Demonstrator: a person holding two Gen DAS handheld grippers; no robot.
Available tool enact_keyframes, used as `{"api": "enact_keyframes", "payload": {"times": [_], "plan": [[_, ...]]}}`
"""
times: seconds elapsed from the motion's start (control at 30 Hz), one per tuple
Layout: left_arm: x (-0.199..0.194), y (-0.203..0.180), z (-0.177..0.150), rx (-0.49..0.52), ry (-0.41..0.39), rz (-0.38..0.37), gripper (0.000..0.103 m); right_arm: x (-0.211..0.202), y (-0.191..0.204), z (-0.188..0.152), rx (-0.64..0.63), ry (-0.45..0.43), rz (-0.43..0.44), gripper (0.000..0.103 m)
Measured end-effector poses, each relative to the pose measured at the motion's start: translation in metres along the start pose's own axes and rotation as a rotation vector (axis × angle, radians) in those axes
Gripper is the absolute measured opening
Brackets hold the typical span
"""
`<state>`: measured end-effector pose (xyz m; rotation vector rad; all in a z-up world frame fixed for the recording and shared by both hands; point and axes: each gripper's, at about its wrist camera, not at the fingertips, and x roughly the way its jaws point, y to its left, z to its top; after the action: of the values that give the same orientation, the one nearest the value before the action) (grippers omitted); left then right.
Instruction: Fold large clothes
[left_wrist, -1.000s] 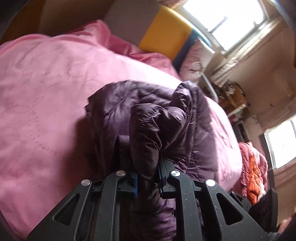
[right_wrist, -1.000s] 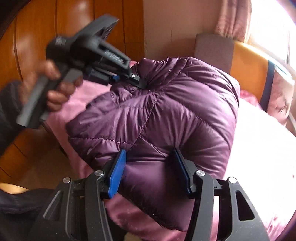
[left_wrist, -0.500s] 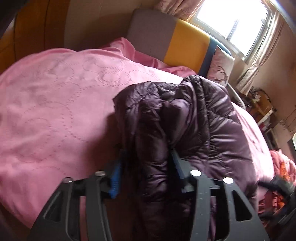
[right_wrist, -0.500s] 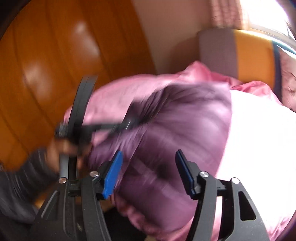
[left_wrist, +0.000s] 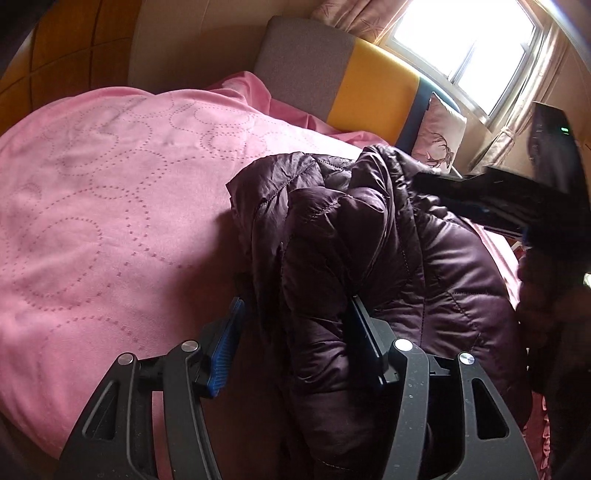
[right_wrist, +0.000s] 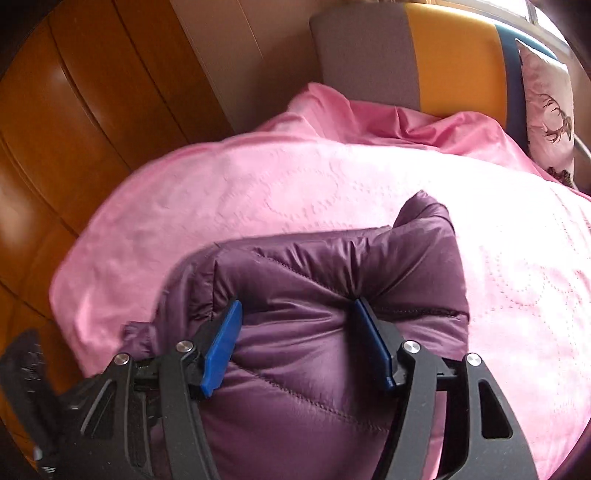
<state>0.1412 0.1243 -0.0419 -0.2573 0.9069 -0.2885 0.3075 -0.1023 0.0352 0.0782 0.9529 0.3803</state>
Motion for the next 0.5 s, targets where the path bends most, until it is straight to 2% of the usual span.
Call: {"api": "enact_keyframes", "payload": {"times": [0.07,0.13,0.17,0.23,0.3,0.4,0.5], "plan": [[0.008,0.012,-0.002,-0.053,0.021,-0.038,0.057,0.010,0.005,-0.014,-0.031,-0.005,-0.045,0.067],[0.013,0.024,-0.004,-0.092,0.029,-0.074,0.061,0.011,0.004,-0.017,-0.034,-0.008,-0.042,0.072],[0.013,0.026,-0.005,-0.093,0.025,-0.086,0.062,0.008,0.002,-0.017,-0.030,-0.015,-0.018,0.074],[0.013,0.028,-0.007,-0.087,0.016,-0.106,0.062,-0.013,-0.002,-0.023,-0.012,-0.061,0.069,0.092],[0.011,0.027,-0.007,-0.066,0.005,-0.111,0.062,-0.042,-0.015,-0.035,0.035,-0.135,0.117,0.099],[0.009,0.029,-0.007,-0.050,0.001,-0.133,0.062,-0.063,-0.036,-0.057,0.078,-0.168,0.154,0.101],[0.009,0.032,-0.009,-0.048,-0.006,-0.171,0.062,-0.059,-0.063,-0.080,0.148,-0.105,0.205,0.101]]}}
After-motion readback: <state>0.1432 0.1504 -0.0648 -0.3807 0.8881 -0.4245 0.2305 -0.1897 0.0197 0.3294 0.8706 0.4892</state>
